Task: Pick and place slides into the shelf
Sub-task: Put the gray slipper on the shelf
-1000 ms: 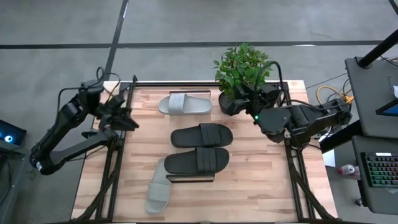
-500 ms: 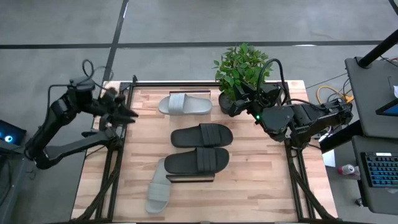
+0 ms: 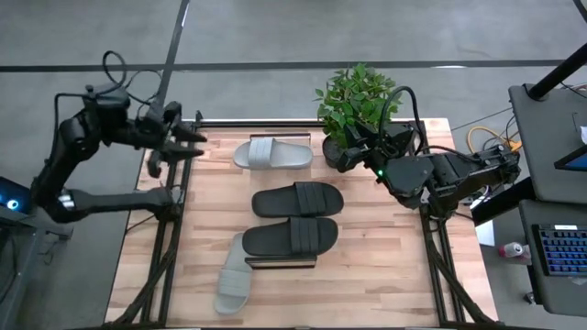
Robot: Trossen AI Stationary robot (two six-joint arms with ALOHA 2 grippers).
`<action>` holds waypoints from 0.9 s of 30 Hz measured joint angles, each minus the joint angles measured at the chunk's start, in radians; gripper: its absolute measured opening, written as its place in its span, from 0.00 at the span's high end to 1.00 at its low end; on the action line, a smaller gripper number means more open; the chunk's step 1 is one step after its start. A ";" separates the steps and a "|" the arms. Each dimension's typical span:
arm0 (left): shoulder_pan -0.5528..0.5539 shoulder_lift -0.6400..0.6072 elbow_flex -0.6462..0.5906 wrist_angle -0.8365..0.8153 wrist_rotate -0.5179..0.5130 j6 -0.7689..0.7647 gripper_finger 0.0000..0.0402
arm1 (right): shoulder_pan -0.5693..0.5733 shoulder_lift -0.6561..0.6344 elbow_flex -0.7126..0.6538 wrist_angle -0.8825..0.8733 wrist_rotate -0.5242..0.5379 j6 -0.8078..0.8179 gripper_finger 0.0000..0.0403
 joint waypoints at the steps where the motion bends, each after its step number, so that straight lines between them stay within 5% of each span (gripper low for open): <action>1: -0.029 0.016 0.007 -0.009 -0.024 0.009 0.59 | 0.000 -0.002 0.000 0.000 0.000 -0.007 0.64; 13: -0.301 0.161 0.042 -0.377 -0.115 0.020 0.59 | 0.000 -0.080 0.000 -0.004 -0.134 -0.139 0.64; 27: -0.504 0.177 0.020 -0.474 -0.383 -0.256 0.59 | 0.000 -0.156 0.000 -0.197 -0.139 -0.171 0.64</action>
